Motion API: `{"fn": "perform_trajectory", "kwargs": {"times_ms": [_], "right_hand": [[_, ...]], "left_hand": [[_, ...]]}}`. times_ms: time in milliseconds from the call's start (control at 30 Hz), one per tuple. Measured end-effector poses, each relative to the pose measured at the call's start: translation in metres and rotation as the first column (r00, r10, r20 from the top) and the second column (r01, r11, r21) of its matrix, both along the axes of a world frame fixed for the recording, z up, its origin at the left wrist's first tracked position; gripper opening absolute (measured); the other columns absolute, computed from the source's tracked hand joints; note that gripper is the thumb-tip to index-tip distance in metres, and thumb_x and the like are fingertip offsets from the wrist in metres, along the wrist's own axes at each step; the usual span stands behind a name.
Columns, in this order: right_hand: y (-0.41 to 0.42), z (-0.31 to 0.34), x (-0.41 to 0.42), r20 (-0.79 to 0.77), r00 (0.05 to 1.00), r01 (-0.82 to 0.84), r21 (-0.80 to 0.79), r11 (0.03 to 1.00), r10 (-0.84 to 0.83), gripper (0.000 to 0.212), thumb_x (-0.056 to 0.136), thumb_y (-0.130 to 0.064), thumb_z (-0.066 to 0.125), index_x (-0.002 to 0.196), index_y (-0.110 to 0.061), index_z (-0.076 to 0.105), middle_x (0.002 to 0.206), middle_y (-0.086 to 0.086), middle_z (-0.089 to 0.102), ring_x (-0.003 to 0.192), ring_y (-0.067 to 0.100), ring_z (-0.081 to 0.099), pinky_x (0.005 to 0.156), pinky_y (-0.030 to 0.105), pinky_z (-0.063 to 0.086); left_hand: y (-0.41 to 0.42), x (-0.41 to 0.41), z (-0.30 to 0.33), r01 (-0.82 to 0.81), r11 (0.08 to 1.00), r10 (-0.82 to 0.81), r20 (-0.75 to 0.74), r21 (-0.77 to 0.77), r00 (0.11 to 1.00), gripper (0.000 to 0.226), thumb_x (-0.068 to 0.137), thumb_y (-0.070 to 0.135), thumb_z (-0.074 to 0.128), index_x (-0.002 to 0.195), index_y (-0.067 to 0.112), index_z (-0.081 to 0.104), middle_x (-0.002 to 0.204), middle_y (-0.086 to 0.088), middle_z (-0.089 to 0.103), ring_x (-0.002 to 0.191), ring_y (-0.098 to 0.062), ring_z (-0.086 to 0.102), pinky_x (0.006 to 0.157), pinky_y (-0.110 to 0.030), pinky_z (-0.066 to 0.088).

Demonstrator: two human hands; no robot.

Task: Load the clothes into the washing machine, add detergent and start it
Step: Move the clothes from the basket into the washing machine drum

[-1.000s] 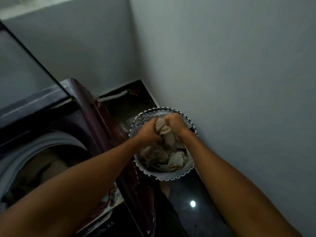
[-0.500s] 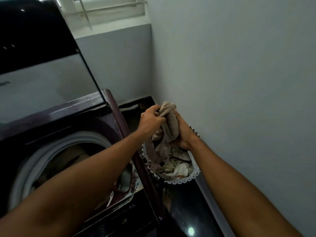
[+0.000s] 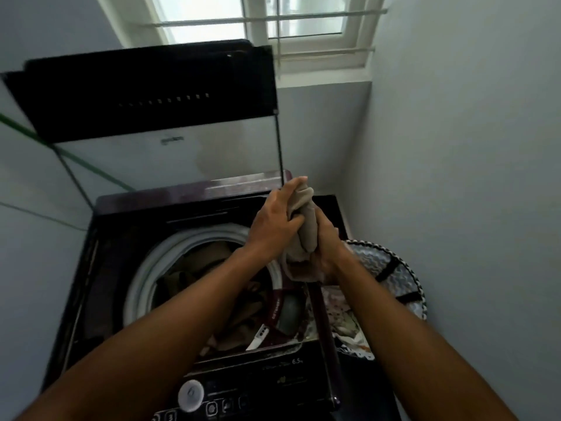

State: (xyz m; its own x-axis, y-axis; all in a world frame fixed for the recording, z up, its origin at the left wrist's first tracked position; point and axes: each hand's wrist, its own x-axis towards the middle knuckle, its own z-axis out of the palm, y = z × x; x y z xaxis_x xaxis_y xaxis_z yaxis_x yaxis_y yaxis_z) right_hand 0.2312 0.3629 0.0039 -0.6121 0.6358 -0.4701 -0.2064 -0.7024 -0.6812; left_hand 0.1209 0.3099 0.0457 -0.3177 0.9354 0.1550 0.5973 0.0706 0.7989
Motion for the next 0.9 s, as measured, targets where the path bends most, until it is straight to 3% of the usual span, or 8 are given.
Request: {"fn": "perform_trajectory", "kwargs": {"times_ms": [200,267,367,433,567,667,800,900], "right_hand": [[-0.029,-0.014,-0.053,0.137,0.972,-0.202,0.07,0.977,0.191,0.048,0.096,-0.053,0.053,0.123,-0.017,0.069,0.121,0.02,0.068,0.116,0.032,0.064,0.102,0.044,0.05],[-0.042,-0.02,-0.06,0.177,0.942,-0.304,0.085,0.949,0.286,0.052,0.094,-0.055,0.055,0.124,-0.015,0.069,0.122,0.021,0.067,0.118,0.035,0.062,0.106,0.048,0.047],[-0.056,-0.037,-0.07,0.315,0.91,-0.337,0.183,0.924,0.27,0.064,0.079,-0.062,0.066,0.12,-0.013,0.069,0.117,0.017,0.07,0.113,0.034,0.066,0.105,0.054,0.046],[-0.058,-0.049,-0.071,0.415,0.884,-0.338,0.249,0.908,0.215,0.079,0.068,-0.068,0.073,0.123,-0.012,0.066,0.118,0.011,0.071,0.111,0.027,0.067,0.104,0.052,0.048],[-0.064,-0.027,-0.065,0.54,0.814,-0.418,0.284,0.863,0.216,0.066,0.088,-0.041,0.071,0.14,-0.006,0.05,0.135,0.003,0.057,0.12,0.018,0.057,0.105,0.036,0.047],[-0.061,-0.023,-0.06,0.613,0.773,-0.459,0.361,0.812,0.164,0.073,0.088,-0.039,0.072,0.145,-0.003,0.044,0.143,0.01,0.053,0.13,0.022,0.052,0.107,0.034,0.044],[-0.059,-0.018,-0.05,0.782,0.616,-0.592,0.536,0.602,-0.089,0.054,0.083,-0.041,0.075,0.123,-0.007,0.064,0.117,0.011,0.069,0.109,0.022,0.063,0.082,0.024,0.044],[-0.058,-0.015,-0.04,0.72,0.553,-0.672,0.683,0.286,-0.419,0.033,0.08,-0.032,0.074,0.103,-0.009,0.067,0.104,0.012,0.065,0.099,0.028,0.059,0.079,0.033,0.049]], "left_hand": [[-0.058,-0.049,-0.014,-0.219,0.974,0.218,-0.031,-0.063,0.976,0.051,0.075,0.016,0.068,0.116,0.03,0.042,0.108,0.004,0.051,0.092,-0.017,0.056,0.075,-0.029,0.048],[-0.079,-0.059,-0.025,-0.234,0.964,0.229,-0.055,-0.125,0.972,0.044,0.074,0.012,0.065,0.107,0.026,0.04,0.104,0.002,0.05,0.088,-0.018,0.054,0.072,-0.03,0.047],[-0.104,-0.069,-0.042,-0.227,0.943,0.211,-0.091,-0.245,0.973,0.04,0.074,0.009,0.062,0.099,0.025,0.035,0.097,0.003,0.047,0.083,-0.019,0.051,0.066,-0.031,0.041],[-0.111,-0.074,-0.052,-0.21,0.928,0.188,-0.102,-0.309,0.977,0.042,0.073,0.011,0.063,0.098,0.026,0.033,0.098,0.002,0.046,0.088,-0.021,0.049,0.071,-0.035,0.044],[-0.116,-0.072,-0.06,-0.219,0.884,0.146,-0.203,-0.413,0.968,0.046,0.072,0.018,0.065,0.103,0.027,0.032,0.108,0.002,0.043,0.105,-0.025,0.046,0.086,-0.045,0.045],[-0.114,-0.065,-0.057,-0.265,0.861,0.187,-0.214,-0.435,0.959,0.063,0.07,0.024,0.068,0.12,0.032,0.031,0.121,0.002,0.046,0.115,-0.024,0.044,0.093,-0.046,0.04],[-0.104,-0.057,-0.057,-0.184,0.864,0.174,-0.065,-0.468,0.983,0.087,0.069,0.023,0.071,0.137,0.044,0.021,0.129,-0.005,0.042,0.121,-0.027,0.046,0.099,-0.053,0.043],[-0.095,-0.05,-0.057,-0.096,0.89,0.135,0.058,-0.445,0.989,0.093,0.068,0.019,0.075,0.141,0.044,0.023,0.126,-0.005,0.038,0.119,-0.027,0.05,0.099,-0.044,0.049]]}}
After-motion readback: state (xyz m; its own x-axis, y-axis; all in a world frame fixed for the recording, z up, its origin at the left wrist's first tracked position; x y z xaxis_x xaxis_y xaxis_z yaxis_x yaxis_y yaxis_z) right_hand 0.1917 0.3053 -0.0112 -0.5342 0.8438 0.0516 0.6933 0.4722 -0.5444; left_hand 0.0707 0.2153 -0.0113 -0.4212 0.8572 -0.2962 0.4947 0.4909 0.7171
